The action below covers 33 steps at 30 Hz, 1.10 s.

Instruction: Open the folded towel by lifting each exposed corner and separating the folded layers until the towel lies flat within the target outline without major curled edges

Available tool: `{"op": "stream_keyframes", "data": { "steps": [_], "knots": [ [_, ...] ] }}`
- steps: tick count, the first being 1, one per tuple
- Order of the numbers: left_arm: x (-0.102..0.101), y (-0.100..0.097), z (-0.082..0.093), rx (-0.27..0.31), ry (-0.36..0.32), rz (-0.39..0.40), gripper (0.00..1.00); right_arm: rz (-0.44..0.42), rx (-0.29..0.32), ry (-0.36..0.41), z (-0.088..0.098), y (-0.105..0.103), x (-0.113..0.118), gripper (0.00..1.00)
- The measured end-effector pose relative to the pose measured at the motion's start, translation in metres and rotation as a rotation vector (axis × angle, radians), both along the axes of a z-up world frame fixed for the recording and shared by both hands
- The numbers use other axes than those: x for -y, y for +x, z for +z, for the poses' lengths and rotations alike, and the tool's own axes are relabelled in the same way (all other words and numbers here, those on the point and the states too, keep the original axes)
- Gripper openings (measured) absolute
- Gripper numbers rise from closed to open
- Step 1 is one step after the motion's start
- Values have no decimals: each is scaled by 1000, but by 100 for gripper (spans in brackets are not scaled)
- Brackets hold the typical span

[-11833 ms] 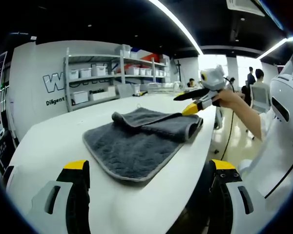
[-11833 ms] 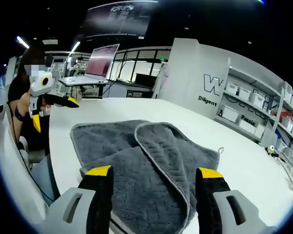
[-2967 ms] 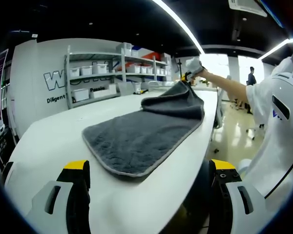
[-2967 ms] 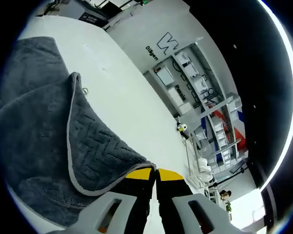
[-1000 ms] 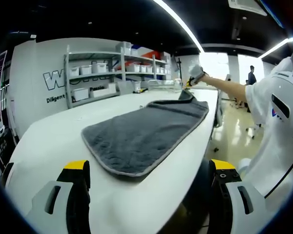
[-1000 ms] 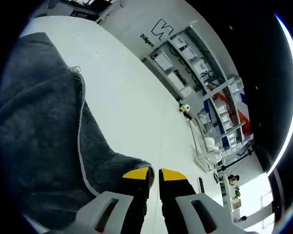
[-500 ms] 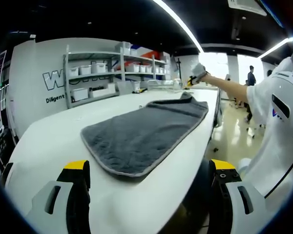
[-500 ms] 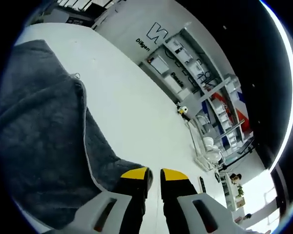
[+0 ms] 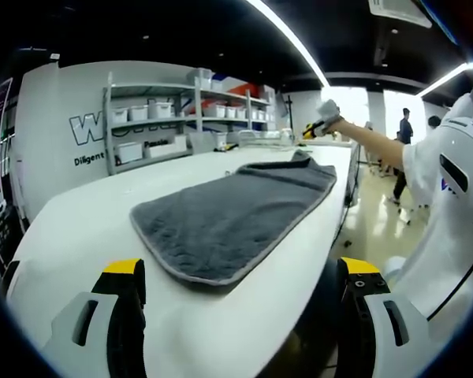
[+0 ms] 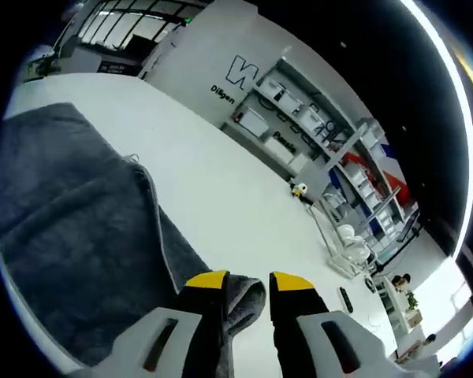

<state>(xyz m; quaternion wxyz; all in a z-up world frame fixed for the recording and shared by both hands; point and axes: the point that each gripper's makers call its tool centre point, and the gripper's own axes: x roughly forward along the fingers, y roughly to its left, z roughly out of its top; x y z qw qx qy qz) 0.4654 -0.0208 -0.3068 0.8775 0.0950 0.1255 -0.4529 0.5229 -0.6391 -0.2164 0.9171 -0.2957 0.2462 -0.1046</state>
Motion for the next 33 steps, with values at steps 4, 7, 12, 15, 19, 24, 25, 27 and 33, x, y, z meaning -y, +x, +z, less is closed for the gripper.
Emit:
{"op": "stream_keyframes", "data": {
  "steps": [4, 7, 12, 15, 19, 24, 25, 27, 33],
  "knots": [
    [1, -1, -1, -2, 1, -5, 99, 15, 30, 39, 3, -5, -8, 21],
    [1, 0, 0, 0, -2, -5, 99, 32, 62, 80, 6, -8, -18, 24],
    [1, 1, -1, -1, -1, -5, 99, 71, 95, 139, 7, -14, -40, 26],
    [1, 1, 0, -1, -3, -5, 99, 89, 120, 167, 9, -16, -49, 27],
    [0, 1, -1, -2, -2, -3, 99, 116, 157, 227, 10, -20, -65, 31],
    [0, 1, 0, -3, -4, 0, 99, 138, 180, 277, 7, -26, -81, 34],
    [0, 1, -1, -3, -3, 0, 99, 142, 183, 287, 6, -28, -84, 35],
    [0, 1, -1, -3, -2, 0, 99, 149, 190, 306, 6, -31, -89, 38],
    [-1, 1, -2, -6, 0, 3, 99, 158, 219, 348, 6, -47, -103, 42]
  ]
}}
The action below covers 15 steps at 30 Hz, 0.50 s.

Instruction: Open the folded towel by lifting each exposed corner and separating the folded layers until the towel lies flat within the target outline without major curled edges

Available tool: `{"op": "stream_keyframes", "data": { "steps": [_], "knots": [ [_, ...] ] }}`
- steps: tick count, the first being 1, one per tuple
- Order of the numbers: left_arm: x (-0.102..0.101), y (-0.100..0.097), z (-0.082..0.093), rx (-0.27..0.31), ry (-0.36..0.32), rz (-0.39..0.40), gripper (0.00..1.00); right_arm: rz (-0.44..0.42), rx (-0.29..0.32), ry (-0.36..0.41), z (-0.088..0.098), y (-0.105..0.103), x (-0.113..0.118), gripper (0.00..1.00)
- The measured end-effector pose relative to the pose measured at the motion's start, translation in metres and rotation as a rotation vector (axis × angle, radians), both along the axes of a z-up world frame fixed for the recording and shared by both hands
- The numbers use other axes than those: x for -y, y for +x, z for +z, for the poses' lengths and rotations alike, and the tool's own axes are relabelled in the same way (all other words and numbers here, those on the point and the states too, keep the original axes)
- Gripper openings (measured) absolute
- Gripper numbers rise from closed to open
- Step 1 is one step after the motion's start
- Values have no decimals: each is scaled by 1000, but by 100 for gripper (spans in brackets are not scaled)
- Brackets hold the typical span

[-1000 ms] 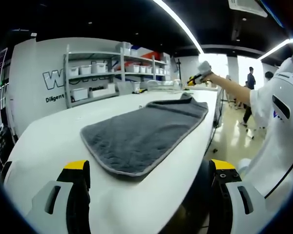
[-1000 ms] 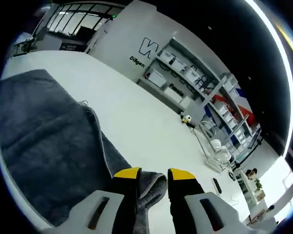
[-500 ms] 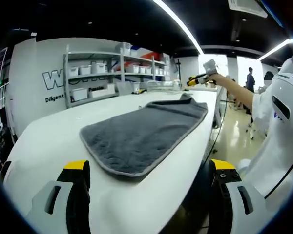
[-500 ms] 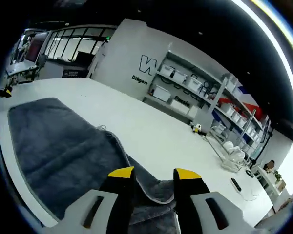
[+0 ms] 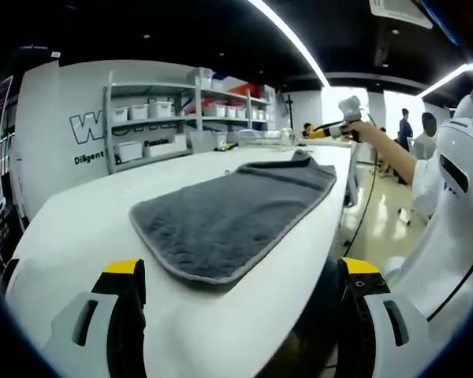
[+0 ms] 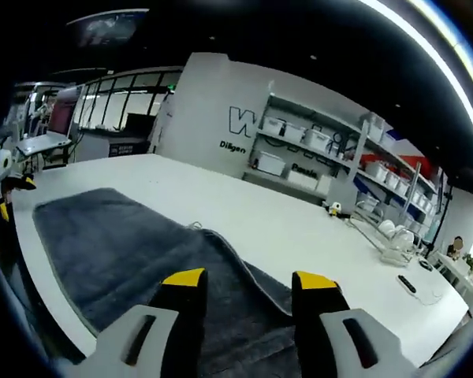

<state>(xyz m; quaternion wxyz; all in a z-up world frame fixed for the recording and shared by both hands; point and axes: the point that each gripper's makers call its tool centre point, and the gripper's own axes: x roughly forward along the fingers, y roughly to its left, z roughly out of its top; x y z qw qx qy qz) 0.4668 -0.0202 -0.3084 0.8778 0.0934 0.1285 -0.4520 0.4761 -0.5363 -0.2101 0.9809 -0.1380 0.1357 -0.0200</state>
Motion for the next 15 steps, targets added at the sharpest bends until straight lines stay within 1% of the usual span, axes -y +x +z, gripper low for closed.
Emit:
{"op": "stream_keyframes", "data": {
  "steps": [3, 9, 13, 15],
  "knots": [
    [1, 1, -1, -2, 4, -2, 99, -7, 10, 15, -1, -8, -4, 46],
    [4, 2, -1, -3, 7, -9, 99, -27, 16, 13, -2, -20, -10, 53],
    [6, 2, -3, -7, 10, -13, 99, -47, 5, 28, -4, -30, -12, 61],
    [6, 3, -4, -10, 15, -13, 99, -51, -9, 23, -6, -35, -15, 62]
  ]
}}
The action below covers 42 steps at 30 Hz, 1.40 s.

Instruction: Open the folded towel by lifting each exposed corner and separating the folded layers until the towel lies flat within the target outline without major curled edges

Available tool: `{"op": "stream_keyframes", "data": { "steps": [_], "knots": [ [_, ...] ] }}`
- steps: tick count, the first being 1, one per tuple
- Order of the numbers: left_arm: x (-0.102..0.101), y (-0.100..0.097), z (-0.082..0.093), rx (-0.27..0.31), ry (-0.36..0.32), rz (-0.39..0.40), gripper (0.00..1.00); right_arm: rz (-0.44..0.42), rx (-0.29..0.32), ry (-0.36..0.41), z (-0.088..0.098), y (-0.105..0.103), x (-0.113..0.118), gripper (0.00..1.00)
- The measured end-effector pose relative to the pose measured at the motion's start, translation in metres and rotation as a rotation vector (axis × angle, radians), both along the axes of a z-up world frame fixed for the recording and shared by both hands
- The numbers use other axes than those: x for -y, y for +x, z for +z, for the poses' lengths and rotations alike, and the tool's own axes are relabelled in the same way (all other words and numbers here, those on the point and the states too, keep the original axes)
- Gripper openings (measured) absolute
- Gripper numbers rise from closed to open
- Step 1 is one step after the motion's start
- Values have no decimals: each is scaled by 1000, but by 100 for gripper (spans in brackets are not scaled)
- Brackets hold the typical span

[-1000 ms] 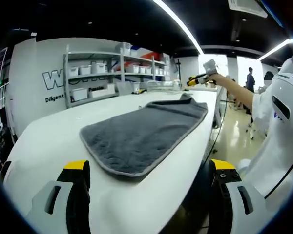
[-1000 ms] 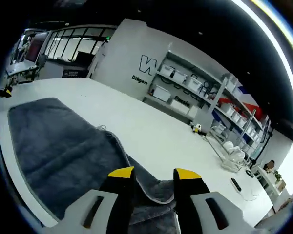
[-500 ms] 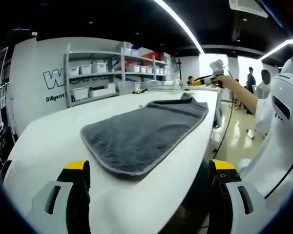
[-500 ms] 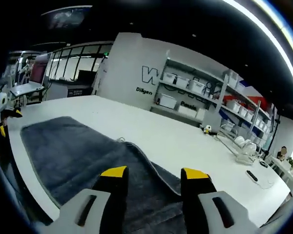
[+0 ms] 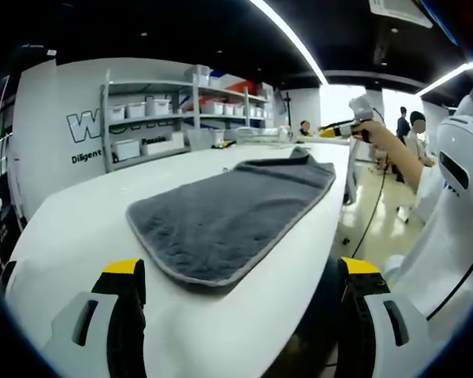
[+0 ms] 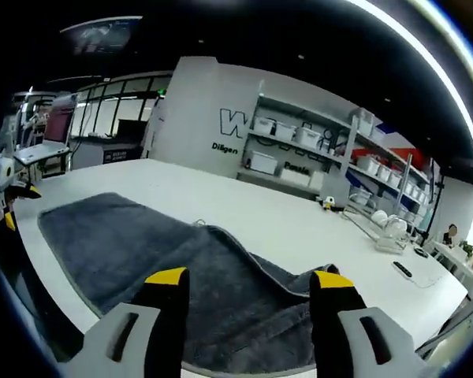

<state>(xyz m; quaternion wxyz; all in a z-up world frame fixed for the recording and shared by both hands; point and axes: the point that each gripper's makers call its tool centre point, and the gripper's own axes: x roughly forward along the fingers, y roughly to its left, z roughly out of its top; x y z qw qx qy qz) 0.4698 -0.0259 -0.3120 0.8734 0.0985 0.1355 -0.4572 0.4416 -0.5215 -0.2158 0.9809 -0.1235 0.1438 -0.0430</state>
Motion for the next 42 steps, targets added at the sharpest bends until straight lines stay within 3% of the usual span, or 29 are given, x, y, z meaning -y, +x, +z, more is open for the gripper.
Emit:
{"op": "stream_keyframes", "data": {
  "steps": [6, 18, 22, 32, 42],
  "knots": [
    [1, 4, 1, 0, -2, 3, 99, 9, 6, 15, 0, -11, -9, 67],
    [3, 5, 0, -2, 3, 2, 99, -26, -42, 54, -17, -27, -15, 79],
    [2, 6, 0, -1, 4, 4, 99, -31, -51, 65, -19, -29, -18, 85],
    [-4, 10, 1, -1, 3, 24, 99, -35, -42, 68, -15, -30, -17, 89],
    [-13, 19, -10, -36, -17, 63, 99, -23, -46, 86, -15, -29, -23, 97]
  ]
}}
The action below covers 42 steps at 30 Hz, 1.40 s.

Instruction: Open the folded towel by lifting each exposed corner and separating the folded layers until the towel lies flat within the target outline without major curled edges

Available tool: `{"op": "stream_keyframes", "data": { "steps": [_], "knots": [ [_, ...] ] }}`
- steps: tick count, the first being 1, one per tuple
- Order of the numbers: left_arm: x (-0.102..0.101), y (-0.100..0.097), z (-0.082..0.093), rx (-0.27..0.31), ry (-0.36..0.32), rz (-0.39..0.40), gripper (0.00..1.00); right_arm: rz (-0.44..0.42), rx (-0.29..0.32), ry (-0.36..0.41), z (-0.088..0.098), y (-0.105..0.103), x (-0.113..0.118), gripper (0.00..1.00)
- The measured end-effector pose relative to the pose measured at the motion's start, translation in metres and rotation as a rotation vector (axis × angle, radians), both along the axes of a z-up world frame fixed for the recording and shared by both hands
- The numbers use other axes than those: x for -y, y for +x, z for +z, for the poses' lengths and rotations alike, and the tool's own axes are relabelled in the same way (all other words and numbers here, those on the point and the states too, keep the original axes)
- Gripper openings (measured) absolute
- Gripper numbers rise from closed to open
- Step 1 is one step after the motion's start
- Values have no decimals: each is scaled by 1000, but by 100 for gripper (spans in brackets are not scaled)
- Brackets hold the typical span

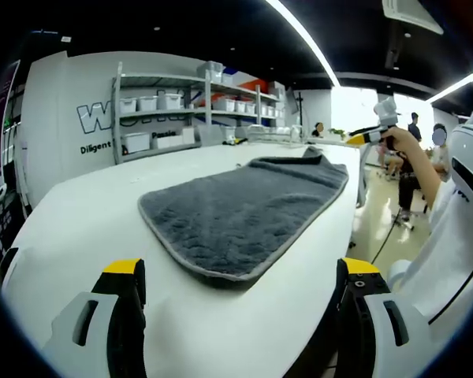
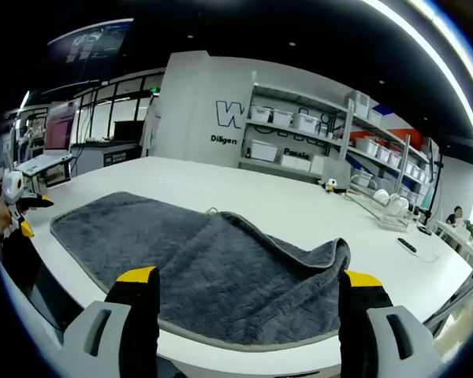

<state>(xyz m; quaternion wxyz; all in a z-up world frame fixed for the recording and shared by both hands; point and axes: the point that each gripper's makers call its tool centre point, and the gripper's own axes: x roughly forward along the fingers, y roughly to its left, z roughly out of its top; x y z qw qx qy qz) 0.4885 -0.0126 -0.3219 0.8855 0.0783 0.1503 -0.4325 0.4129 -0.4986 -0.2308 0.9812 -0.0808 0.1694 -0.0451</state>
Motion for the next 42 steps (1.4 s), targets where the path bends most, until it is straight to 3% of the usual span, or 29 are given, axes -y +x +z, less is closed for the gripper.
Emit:
{"op": "stream_keyframes", "data": {
  "steps": [13, 30, 42],
  "knots": [
    [-2, 12, 0, -10, -19, 18, 98, 28, 9, 14, 6, -1, -10, 99],
    [-2, 61, 10, -26, -13, 110, 96, 49, 44, 13, 12, -16, -10, 99],
    [1, 91, 2, -65, 1, 160, 89, 33, 70, -9, 21, -22, -3, 99]
  ]
}}
